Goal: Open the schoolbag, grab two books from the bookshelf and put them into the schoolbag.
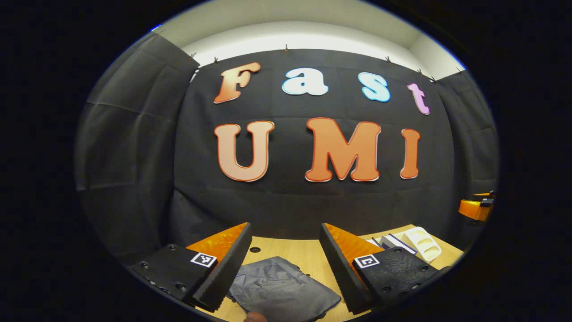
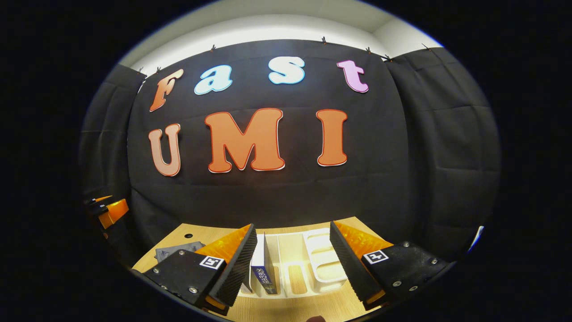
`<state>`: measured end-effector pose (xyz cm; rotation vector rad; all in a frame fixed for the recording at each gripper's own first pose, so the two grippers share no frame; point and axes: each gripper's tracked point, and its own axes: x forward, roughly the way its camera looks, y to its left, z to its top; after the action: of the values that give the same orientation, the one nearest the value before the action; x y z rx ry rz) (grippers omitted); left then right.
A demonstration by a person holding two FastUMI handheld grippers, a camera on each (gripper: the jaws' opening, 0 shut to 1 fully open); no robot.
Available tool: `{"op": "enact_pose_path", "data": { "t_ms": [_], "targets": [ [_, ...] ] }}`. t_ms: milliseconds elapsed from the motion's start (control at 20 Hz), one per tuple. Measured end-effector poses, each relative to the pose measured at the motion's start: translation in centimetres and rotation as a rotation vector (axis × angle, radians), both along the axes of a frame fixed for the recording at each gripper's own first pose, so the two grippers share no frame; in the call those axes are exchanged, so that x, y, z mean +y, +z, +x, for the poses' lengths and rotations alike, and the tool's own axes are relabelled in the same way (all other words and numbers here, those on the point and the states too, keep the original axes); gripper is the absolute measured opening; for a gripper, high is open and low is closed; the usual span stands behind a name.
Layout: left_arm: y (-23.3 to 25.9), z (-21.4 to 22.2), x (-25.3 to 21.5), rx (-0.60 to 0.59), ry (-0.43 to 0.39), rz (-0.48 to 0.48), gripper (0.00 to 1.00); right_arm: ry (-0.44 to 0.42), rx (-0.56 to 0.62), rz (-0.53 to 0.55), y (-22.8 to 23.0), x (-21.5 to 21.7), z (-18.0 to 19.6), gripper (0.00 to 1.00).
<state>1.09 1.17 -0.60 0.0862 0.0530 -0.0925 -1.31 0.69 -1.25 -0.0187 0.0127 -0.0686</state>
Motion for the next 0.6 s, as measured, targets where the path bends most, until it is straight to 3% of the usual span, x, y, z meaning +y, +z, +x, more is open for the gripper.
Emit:
{"op": "enact_pose_path", "data": {
  "t_ms": [100, 400, 600],
  "targets": [
    [-0.8, 0.1, -0.6, 0.018, -0.021, 0.063, 0.96, 0.003, 0.000, -0.003, 0.0, -0.2, 0.2, 1.00],
    [-5.8, -0.9, -1.9, 0.111, -0.075, 0.281, 0.97, 0.004, 0.050, 0.008, -2.0, -0.5, 0.9, 0.97],
    [-10.1, -2.3, -3.8, 0.199, -0.156, 0.354, 0.97, -0.003, 0.092, 0.003, -3.7, -1.0, 0.7, 0.97]
  ]
}}
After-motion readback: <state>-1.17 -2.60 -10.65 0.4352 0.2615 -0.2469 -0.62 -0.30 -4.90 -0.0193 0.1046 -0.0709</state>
